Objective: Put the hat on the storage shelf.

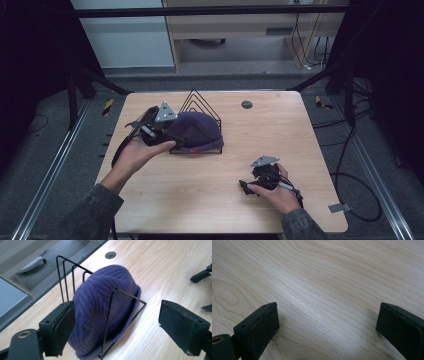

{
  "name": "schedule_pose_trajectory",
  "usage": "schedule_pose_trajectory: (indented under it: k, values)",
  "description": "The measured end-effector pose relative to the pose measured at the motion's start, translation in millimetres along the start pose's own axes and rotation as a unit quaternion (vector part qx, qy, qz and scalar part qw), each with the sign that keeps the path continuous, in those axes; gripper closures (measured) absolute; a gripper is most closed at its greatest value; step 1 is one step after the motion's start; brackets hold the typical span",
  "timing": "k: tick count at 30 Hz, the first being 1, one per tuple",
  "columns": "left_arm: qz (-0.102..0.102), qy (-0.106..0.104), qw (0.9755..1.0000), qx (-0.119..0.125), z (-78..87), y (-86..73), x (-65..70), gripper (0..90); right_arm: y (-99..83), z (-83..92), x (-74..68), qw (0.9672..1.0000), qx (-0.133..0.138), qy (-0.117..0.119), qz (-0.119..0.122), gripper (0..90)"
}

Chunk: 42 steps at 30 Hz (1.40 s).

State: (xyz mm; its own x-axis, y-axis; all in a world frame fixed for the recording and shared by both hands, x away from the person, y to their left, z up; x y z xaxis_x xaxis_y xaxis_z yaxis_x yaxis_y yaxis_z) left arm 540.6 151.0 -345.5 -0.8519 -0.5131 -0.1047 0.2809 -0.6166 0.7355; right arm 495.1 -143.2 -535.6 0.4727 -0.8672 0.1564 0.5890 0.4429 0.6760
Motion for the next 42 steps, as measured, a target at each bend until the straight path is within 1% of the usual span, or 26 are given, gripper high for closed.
schedule_pose_trajectory:
  k: [1,2,4,5,6,9,14,17,24,26,27,28,32,33,34,35,36,37,38,39,40,42]
  values:
    - [0.0,0.0,1.0,0.0,0.0,0.0,0.0,13.0,0.0,0.0,0.0,1.0,0.0,0.0,0.0,4.3]
    - [0.003,0.002,1.0,0.003,1.0,0.4,3.9,13.0,0.0,0.0,-0.1,1.0,0.0,0.0,0.0,4.3]
    - [0.003,0.002,1.0,0.001,2.3,-0.1,5.4,12.5,0.0,-0.1,-0.3,1.0,0.0,0.0,0.0,4.2]
    - [0.01,0.001,0.9999,0.008,2.4,-0.3,7.8,12.5,0.0,-0.1,-0.3,1.0,0.0,0.0,0.0,4.2]
    - [0.011,0.0,0.9999,0.006,3.9,-1.9,9.5,12.1,0.0,0.0,-0.5,1.0,0.0,0.0,-0.001,4.1]
    - [0.02,-0.002,0.9998,0.008,4.6,-5.9,14.1,10.6,-0.2,-0.2,-0.6,1.0,0.001,-0.002,0.0,3.9]
    - [0.024,-0.005,0.9997,0.008,9.2,-13.4,21.0,8.7,-0.3,0.1,-2.0,1.0,0.0,-0.001,-0.003,3.9]
    - [0.037,-0.009,0.9992,0.014,10.7,-20.0,25.2,6.6,-0.4,0.1,-2.5,1.0,0.001,0.0,0.0,3.8]
    - [0.055,-0.013,0.9983,0.013,10.9,-41.3,34.4,4.9,-0.2,-0.1,-3.2,1.0,0.001,0.001,0.0,3.0]
    - [0.057,-0.017,0.9982,0.012,11.2,-47.6,37.6,4.9,-0.2,-0.1,-3.2,1.0,0.001,0.001,0.0,3.0]
    - [0.059,-0.019,0.998,0.01,10.8,-54.0,41.1,4.5,-0.3,0.0,-3.2,1.0,0.001,0.001,0.0,3.0]
    - [0.059,-0.019,0.998,0.01,10.8,-54.0,41.1,4.5,-0.3,-0.1,-3.3,1.0,0.001,0.001,0.0,3.0]
    - [0.066,-0.02,0.9976,0.005,7.9,-67.1,44.8,4.3,-0.2,-0.4,-3.6,1.0,0.002,0.001,0.001,2.2]
    - [0.071,-0.021,0.9973,0.004,6.0,-73.6,44.3,4.2,-0.3,-0.5,-3.8,1.0,0.002,0.001,0.001,2.0]
    - [0.071,-0.021,0.9973,0.004,6.0,-73.6,44.3,4.2,-0.3,-0.5,-3.8,1.0,0.002,0.001,0.001,2.0]
    - [0.071,-0.021,0.9973,0.002,5.4,-77.1,43.5,4.2,-0.3,-0.5,-3.9,1.0,0.002,0.001,0.001,2.0]
    - [0.077,-0.022,0.9968,0.001,4.2,-81.9,42.7,4.2,-0.3,-0.5,-3.9,1.0,0.002,0.001,0.001,2.0]
    - [0.077,-0.021,0.9968,-0.002,3.5,-86.0,41.0,4.2,-0.4,-0.6,-4.2,1.0,0.002,0.001,-0.001,2.0]
    - [0.08,-0.018,0.9966,-0.005,2.7,-90.1,39.7,4.1,-0.4,-0.4,-4.1,1.0,0.001,0.001,-0.001,2.0]
    - [0.079,-0.017,0.9967,-0.008,2.6,-92.3,38.7,4.1,-0.5,-0.4,-4.1,1.0,0.002,0.001,-0.001,2.0]
    - [0.083,-0.011,0.9964,-0.012,2.1,-97.5,36.8,4.1,-0.5,-0.5,-4.1,1.0,0.002,0.001,-0.001,1.9]
    - [0.091,-0.007,0.9957,-0.016,0.7,-108.5,33.7,4.0,-0.5,-0.5,-4.1,1.0,0.002,0.001,-0.001,1.9]
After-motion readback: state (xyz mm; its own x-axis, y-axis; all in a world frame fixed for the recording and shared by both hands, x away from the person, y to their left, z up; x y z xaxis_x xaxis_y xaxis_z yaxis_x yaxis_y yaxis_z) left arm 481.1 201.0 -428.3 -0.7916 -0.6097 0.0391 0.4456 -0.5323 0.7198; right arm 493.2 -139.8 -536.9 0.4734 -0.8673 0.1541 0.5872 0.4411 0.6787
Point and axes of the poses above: each handheld gripper's, and its own axes: z roughly backward along the jaws, y roughly out of its top, x roughly to its right, the point moved 4 cm from there along -z, roughly forward along the jaws, and after that the axes turned 12 degrees about -y, right-handed, at the moved point
